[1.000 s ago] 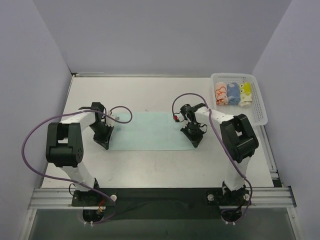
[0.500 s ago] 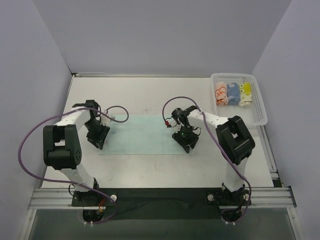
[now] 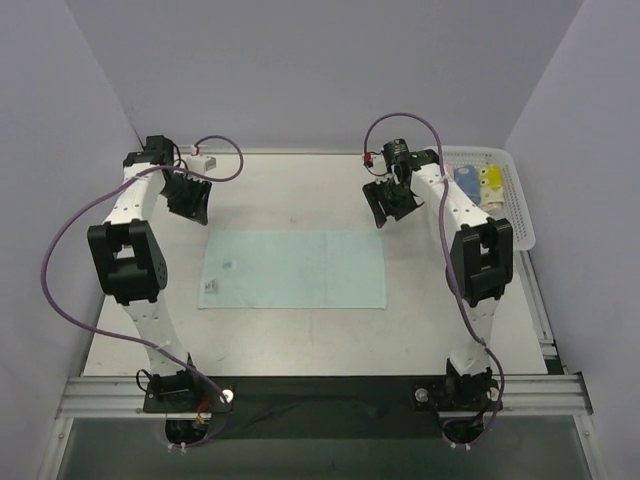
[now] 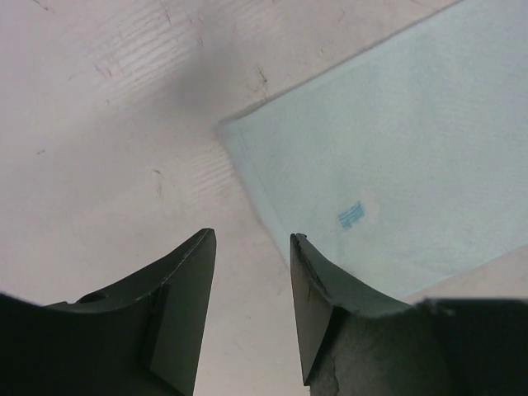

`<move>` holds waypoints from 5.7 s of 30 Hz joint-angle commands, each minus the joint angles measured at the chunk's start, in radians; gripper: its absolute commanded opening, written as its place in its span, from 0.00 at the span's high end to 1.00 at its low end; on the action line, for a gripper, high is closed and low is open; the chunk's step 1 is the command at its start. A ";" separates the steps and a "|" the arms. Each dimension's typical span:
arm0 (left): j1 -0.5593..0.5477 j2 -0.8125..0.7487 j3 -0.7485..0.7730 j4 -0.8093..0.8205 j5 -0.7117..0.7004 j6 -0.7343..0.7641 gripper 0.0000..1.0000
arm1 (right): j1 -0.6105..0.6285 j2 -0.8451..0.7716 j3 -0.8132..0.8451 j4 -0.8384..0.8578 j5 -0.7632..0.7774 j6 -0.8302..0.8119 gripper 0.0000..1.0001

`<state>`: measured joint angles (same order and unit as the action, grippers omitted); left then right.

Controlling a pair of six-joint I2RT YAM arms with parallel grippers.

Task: Roll the towels
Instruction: Fold the towel

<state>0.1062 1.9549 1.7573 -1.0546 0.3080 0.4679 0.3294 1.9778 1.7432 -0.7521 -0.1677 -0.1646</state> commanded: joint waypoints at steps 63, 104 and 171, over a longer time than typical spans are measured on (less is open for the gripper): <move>-0.077 0.337 0.082 0.120 -0.083 -0.044 0.96 | -0.021 0.332 0.167 -0.024 -0.020 0.036 1.00; 0.122 -0.258 -0.762 0.301 0.168 0.262 1.00 | 0.069 -0.011 -0.361 0.053 -0.222 -0.102 1.00; 0.176 -0.258 -0.575 0.162 0.243 0.127 1.00 | 0.031 0.000 -0.140 -0.026 -0.064 -0.182 1.00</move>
<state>0.2710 1.7508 1.1149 -0.8803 0.5282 0.5869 0.3592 2.0373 1.5826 -0.6712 -0.2523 -0.3401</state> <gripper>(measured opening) 0.047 0.044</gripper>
